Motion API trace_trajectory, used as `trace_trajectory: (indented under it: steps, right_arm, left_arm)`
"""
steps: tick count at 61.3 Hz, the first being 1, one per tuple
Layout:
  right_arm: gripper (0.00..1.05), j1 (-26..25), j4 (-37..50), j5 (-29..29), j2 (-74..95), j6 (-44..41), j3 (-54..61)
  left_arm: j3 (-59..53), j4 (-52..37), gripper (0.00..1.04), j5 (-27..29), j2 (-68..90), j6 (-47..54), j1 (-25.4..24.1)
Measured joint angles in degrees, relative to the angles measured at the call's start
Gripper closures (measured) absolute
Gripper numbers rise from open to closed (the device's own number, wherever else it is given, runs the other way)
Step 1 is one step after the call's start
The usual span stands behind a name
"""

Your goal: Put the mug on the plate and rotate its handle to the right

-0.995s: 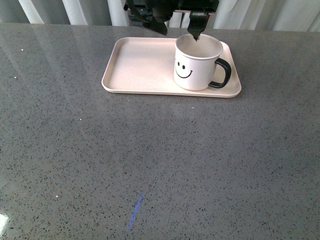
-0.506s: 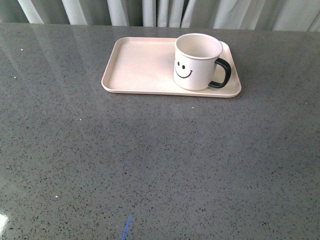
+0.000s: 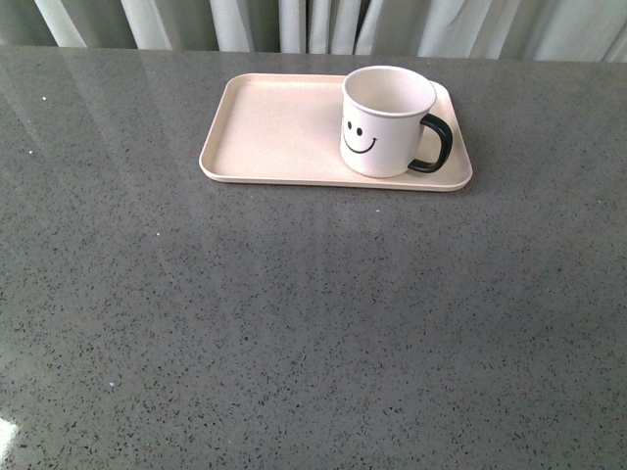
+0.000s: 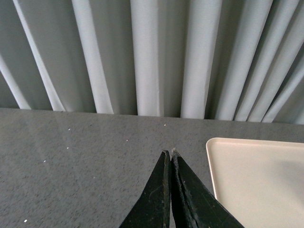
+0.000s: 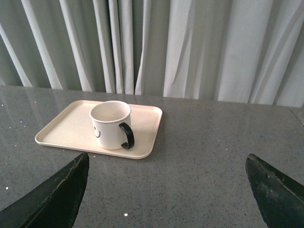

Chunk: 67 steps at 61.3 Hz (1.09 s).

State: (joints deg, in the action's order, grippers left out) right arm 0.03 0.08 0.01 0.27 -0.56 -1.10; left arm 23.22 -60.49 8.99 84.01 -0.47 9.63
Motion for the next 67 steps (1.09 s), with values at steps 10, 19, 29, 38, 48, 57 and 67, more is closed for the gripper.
trace_trajectory:
  steps: [10, 19, 29, 38, 48, 57, 67]
  right_arm:
    - [0.09, 0.0, 0.0, 0.0, 0.0, 0.0, 0.0]
    - [0.09, 0.0, 0.0, 0.0, 0.0, 0.0, 0.0]
    - [0.09, 0.0, 0.0, 0.0, 0.0, 0.0, 0.0]
    - [0.09, 0.0, 0.0, 0.0, 0.0, 0.0, 0.0]
    - [0.09, 0.0, 0.0, 0.0, 0.0, 0.0, 0.0]
    - [0.09, 0.0, 0.0, 0.0, 0.0, 0.0, 0.0]
    - [0.09, 0.0, 0.0, 0.0, 0.0, 0.0, 0.0]
  left_arm:
    - [-7.0, 0.2, 1.03, -1.8, -6.9, 0.0, -2.4]
    - [-11.6, -0.8, 1.03, -3.5, -11.3, 0.0, -3.6]
    - [-16.5, 0.8, 1.03, -4.7, -16.4, 0.0, -5.2]
    - [-18.8, 5.4, 1.03, -8.5, -23.8, 0.0, -9.2]
    - [-20.4, 10.5, 1.03, -9.0, -30.4, 0.0, -9.4]
    - [-21.7, 16.9, 1.03, -9.0, -38.3, 0.0, -9.4]
    - [-22.4, 22.6, 1.03, -9.0, -44.8, 0.0, -9.4]
